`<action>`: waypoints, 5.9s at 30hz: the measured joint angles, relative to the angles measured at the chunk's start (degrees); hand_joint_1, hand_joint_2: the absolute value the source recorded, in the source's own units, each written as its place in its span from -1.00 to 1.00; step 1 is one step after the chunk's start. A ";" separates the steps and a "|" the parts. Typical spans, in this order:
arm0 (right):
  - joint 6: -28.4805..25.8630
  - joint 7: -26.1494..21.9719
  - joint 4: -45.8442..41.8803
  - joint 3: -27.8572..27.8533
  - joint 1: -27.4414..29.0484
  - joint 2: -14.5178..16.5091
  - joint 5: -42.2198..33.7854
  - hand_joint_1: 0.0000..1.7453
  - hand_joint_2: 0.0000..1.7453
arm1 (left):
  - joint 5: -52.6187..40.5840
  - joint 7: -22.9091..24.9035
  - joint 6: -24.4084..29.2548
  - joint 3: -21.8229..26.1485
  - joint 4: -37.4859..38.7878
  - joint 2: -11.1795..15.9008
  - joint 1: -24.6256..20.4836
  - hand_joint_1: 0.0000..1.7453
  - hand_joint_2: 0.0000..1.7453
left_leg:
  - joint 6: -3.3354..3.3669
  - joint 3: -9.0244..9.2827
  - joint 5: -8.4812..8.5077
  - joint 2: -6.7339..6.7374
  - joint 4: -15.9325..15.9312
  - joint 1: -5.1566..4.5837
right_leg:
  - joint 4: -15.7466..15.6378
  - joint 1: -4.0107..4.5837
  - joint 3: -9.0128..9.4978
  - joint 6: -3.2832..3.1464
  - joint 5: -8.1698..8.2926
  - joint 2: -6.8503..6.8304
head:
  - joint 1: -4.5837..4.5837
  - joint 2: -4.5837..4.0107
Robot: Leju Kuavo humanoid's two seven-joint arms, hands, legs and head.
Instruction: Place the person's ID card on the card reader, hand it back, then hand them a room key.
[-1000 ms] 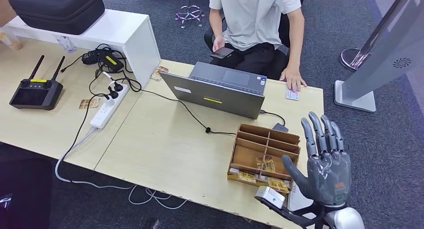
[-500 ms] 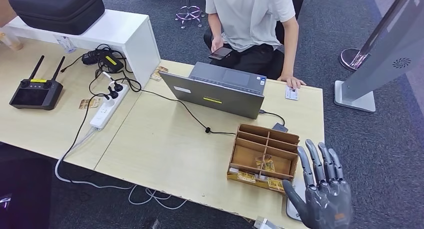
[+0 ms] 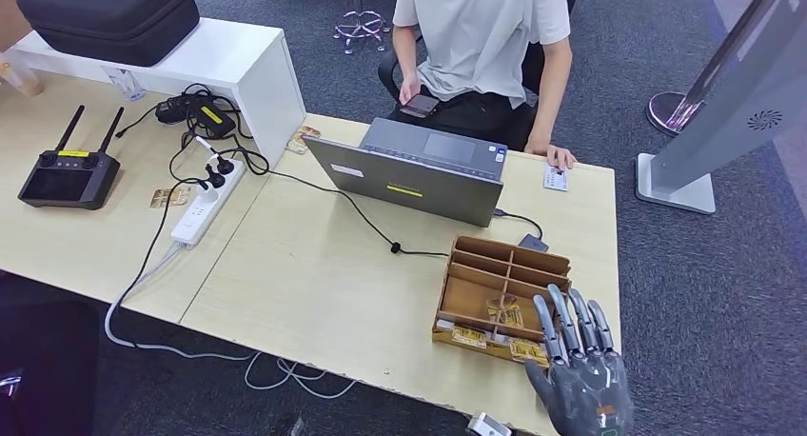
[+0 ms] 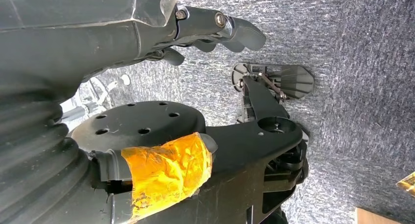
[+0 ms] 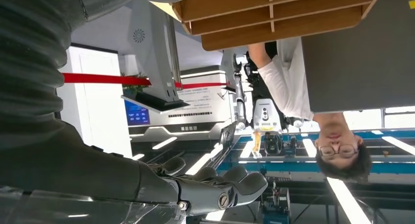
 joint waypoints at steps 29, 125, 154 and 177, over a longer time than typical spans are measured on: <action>-1.36 1.97 -5.00 -2.81 5.22 -0.03 -0.31 -1.00 1.00 | 0.97 0.50 0.50 0.02 0.00 -0.48 0.01 -1.00 1.00 | 0.00 0.00 0.00 0.01 0.00 0.00 | -0.01 0.00 -0.01 0.00 0.00 0.00 | 0.01 0.00; -0.72 -0.75 16.97 -5.25 -2.28 5.62 -4.94 -1.00 1.00 | 0.01 0.09 0.60 0.02 0.02 -0.43 -0.21 -1.00 1.00 | -0.03 0.00 0.03 0.01 0.00 0.00 | 0.01 0.00 0.00 -0.02 0.02 0.00 | 0.01 0.00; -0.82 -2.06 21.20 -5.04 -4.78 6.29 -7.84 1.00 1.00 | -0.98 -1.99 0.54 0.02 0.01 0.74 -0.23 -1.00 1.00 | -0.03 0.01 0.03 0.00 0.00 0.00 | 0.01 0.00 0.01 -0.02 0.01 0.00 | 0.02 0.00; 22.90 -6.75 19.97 -5.73 -21.68 6.96 -24.35 1.00 1.00 | -2.28 -1.38 -0.19 -0.11 0.02 1.28 -0.29 -1.00 1.00 | 0.02 0.02 0.26 0.20 0.01 -0.01 | 0.02 0.00 -0.04 -0.04 0.28 0.15 | 0.01 0.00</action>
